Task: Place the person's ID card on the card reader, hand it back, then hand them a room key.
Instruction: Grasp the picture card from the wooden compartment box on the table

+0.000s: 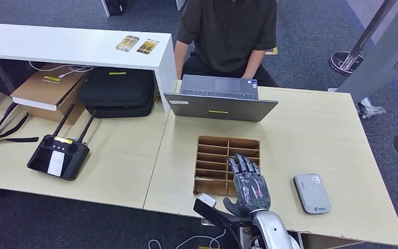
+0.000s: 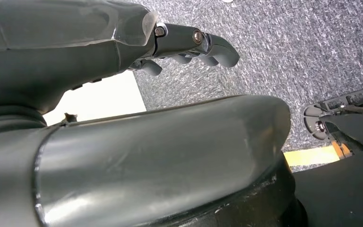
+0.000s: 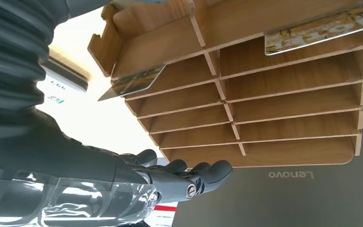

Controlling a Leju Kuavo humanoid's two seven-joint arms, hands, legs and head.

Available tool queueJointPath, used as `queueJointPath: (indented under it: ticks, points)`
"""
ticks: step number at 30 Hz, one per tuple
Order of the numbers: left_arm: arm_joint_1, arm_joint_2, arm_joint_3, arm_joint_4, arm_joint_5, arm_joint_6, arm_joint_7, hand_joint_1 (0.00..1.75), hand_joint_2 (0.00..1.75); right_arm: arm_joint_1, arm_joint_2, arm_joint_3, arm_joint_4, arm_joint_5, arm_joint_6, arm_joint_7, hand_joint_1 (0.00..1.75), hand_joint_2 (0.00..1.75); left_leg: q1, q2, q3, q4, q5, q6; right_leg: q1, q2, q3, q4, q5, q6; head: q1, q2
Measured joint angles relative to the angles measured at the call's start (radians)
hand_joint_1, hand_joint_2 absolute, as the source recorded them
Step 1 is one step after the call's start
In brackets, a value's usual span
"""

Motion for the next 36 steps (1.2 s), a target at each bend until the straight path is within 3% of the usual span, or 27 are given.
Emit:
queueJointPath:
  ticks: [19,36]
  points:
    - [0.001,0.0,-0.002,0.0,0.002,0.0,-0.004,0.0,0.0,0.016,-0.045,-0.024,-0.039,0.025,0.005,0.026,0.0,1.75,0.0,0.0,0.0,0.0,0.0,0.0,0.0,0.0,0.0,0.0,0.0,0.0,0.0,0.0]
    - [0.007,0.006,-0.002,0.0,0.014,-0.001,-0.02,0.0,0.0,-0.004,-0.081,-0.041,0.019,-0.018,-0.025,-0.036,0.0,1.75,0.0,0.0,0.0,0.0,0.0,0.0,0.0,0.0,0.0,0.0,0.0,0.0,0.0,0.0]
